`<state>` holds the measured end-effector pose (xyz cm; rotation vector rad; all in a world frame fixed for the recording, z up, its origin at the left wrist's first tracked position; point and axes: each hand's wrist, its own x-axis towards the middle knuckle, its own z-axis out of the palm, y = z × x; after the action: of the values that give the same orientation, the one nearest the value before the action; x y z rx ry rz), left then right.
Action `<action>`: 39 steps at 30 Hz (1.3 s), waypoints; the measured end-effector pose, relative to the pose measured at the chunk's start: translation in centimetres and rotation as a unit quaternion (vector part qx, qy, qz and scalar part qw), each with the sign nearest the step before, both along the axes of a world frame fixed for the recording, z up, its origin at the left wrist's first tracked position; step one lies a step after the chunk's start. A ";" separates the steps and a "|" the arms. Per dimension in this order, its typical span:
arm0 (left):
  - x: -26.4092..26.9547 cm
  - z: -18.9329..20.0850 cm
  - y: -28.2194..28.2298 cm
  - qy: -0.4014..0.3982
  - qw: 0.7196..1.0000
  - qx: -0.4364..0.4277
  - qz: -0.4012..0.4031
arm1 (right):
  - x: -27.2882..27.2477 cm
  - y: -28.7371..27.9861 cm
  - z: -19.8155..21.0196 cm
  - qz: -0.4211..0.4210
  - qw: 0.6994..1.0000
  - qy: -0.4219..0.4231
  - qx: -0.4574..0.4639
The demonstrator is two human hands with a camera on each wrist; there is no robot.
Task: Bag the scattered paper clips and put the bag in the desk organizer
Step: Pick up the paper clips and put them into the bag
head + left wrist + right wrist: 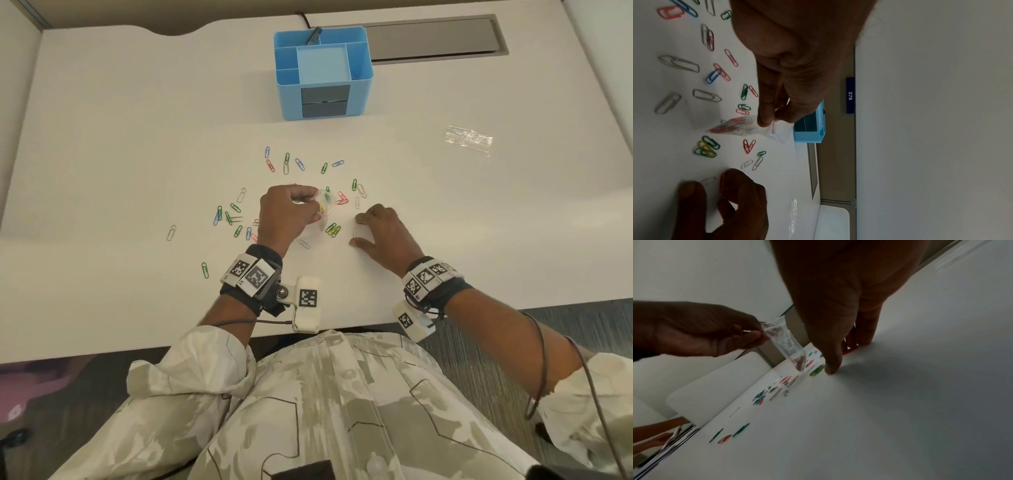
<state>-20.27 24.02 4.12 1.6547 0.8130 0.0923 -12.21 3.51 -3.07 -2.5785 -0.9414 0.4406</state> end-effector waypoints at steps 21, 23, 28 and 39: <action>-1.7 -0.3 2.5 0.012 0.999 0.018 0.034 | -1.6 6.1 -0.3 -0.012 0.999 0.029 0.031; -1.8 -0.3 2.6 0.013 0.999 0.017 0.035 | -1.2 6.0 -0.1 -0.012 0.999 0.040 0.024; -1.6 -0.4 2.8 0.016 0.999 0.012 0.032 | 0.1 5.6 0.6 -0.086 0.984 0.148 0.044; -0.3 -0.5 1.8 0.024 1.000 0.007 0.010 | 2.3 5.4 6.6 -0.155 0.853 0.412 0.281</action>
<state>-20.61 25.84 3.57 1.6669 0.8660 0.0724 -9.87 8.92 3.55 -1.6773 -0.2636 0.9103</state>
